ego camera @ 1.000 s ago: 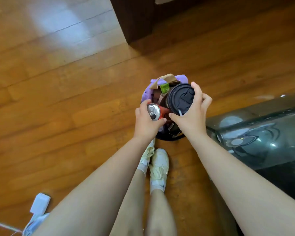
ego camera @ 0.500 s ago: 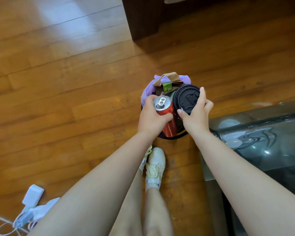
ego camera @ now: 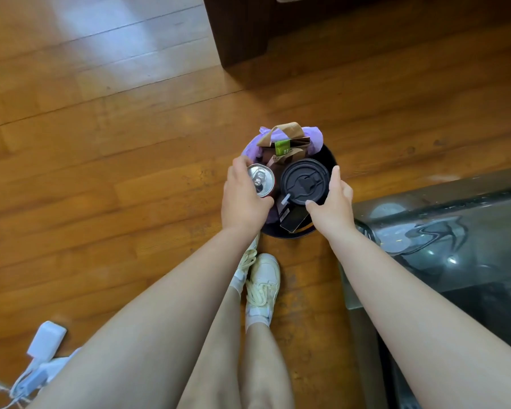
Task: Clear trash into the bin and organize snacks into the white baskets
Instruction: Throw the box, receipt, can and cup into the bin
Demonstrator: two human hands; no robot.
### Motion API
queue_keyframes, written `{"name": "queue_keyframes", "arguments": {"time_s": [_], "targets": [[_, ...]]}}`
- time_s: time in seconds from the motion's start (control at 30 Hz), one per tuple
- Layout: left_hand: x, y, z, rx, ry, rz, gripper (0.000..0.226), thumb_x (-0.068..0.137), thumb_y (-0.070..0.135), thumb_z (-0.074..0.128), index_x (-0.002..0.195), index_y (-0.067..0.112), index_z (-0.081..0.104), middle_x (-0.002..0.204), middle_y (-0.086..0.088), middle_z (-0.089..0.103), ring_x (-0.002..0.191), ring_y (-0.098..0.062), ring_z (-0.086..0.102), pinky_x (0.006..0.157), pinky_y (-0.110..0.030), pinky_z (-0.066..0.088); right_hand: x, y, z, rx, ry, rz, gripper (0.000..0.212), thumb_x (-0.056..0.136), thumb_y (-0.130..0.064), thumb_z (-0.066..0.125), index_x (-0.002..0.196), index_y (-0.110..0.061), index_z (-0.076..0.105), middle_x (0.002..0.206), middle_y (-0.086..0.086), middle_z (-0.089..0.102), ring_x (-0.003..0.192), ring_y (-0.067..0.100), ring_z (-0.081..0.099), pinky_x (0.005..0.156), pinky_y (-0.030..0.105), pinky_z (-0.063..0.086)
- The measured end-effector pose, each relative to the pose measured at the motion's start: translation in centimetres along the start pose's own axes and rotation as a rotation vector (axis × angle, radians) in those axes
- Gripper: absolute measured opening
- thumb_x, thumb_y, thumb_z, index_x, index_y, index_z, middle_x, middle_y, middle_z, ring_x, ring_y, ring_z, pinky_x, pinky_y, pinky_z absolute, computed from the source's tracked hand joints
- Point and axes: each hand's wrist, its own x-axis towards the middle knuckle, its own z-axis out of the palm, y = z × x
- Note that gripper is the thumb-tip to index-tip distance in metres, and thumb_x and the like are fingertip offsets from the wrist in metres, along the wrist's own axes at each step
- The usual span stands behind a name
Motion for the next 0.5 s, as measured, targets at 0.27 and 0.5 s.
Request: {"name": "queue_keyframes", "arguments": {"time_s": [0.27, 0.5], "targets": [[-0.3, 0.8, 0.2, -0.202, -0.001, -0.029, 0.062, 0.066, 0.011, 0.075, 0.107, 0.028, 0.032, 0.113, 0.001, 0.051, 0.098, -0.019, 0.055, 0.079, -0.030, 0.047, 0.0, 0.3, 0.4, 0.024, 0.025, 0.009, 0.084, 0.087, -0.003, 0.056, 0.149, -0.027, 0.004, 0.156, 0.004, 0.008, 0.136, 0.027, 0.032, 0.100, 0.035, 0.040], [0.7, -1.0, 1.6, -0.042, -0.156, -0.002, 0.075, 0.076, -0.001, 0.068, 0.137, 0.018, 0.030, 0.141, -0.004, 0.037, 0.126, -0.018, 0.042, 0.092, -0.015, 0.033, 0.0, 1.0, 0.1, -0.005, 0.003, 0.000, 0.084, 0.089, -0.004, 0.054, 0.149, -0.029, 0.002, 0.158, 0.002, 0.002, 0.141, 0.024, 0.024, 0.101, 0.032, 0.038]]}}
